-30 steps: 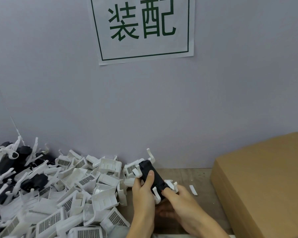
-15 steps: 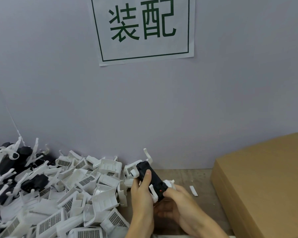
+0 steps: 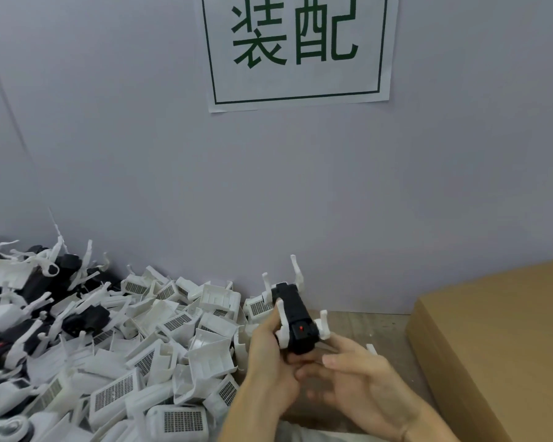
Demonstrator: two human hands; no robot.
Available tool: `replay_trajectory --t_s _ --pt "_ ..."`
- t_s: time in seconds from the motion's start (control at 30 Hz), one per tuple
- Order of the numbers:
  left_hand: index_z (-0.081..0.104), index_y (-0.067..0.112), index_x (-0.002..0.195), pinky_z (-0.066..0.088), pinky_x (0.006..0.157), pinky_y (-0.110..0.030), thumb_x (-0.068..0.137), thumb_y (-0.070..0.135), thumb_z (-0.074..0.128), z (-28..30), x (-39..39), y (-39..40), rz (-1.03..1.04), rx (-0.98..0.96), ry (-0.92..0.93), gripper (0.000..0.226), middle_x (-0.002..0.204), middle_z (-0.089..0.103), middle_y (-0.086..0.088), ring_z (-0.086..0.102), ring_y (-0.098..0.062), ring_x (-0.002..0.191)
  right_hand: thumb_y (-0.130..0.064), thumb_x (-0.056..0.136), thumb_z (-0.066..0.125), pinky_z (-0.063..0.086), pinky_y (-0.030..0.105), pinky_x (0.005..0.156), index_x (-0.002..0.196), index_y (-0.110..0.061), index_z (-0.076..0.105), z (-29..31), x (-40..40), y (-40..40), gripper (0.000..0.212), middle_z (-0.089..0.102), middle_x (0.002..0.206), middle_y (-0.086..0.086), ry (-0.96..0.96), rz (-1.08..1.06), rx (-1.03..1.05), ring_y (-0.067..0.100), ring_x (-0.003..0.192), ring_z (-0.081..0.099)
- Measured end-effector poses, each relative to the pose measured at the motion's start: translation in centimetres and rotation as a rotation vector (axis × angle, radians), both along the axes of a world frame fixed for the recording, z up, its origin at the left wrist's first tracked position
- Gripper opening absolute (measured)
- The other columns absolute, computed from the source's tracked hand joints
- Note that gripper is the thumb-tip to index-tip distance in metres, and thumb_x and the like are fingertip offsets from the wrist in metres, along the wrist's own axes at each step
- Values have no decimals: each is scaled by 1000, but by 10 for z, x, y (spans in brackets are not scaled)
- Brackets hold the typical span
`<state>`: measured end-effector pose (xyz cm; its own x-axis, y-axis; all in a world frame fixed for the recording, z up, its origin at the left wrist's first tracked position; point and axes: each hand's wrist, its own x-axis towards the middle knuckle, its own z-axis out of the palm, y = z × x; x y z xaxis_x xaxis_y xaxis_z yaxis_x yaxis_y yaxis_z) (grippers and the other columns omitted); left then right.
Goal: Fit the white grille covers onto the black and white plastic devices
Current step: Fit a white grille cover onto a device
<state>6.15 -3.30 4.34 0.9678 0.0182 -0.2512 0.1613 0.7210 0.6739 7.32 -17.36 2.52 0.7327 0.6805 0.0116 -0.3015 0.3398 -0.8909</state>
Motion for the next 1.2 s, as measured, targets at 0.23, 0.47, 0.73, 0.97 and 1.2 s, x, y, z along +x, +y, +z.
replay_trajectory --t_s 0.23,0.47,0.73,0.97,1.2 --pt "66 8 93 54 73 -37 61 25 83 39 -4 39 289 209 -130 40 79 68 -9 68 -25 72 -2 91 64 50 21 63 107 -14 71 -15 5 20 21 72 87 10 -388 -441 -596 12 70 64" --pt "66 6 87 58 66 -39 73 38 86 59 -21 81 580 605 58 39 82 70 -12 68 -28 75 -26 86 72 40 5 79 115 -39 57 13 22 79 36 58 107 -22 -913 -364 -753 -6 94 55" --pt "67 7 85 56 59 -33 86 23 76 50 -18 84 568 661 19 18 84 73 -15 69 -27 73 -15 89 64 52 24 73 96 -29 63 25 31 113 15 63 97 -7 -1007 -127 -1015 10 85 61" --pt "67 12 95 59 71 -40 88 29 71 40 -3 61 491 693 -35 18 88 72 -10 70 -25 82 -32 89 62 49 33 95 129 -24 53 5 30 36 42 47 128 -1 -886 -202 -1419 20 111 55" --pt "61 31 101 54 72 -29 94 23 66 2 14 1 368 633 -74 12 95 69 7 67 -10 88 -31 88 72 46 28 75 125 -20 66 -21 12 -12 39 64 102 -12 -432 -1050 -734 -1 88 58"
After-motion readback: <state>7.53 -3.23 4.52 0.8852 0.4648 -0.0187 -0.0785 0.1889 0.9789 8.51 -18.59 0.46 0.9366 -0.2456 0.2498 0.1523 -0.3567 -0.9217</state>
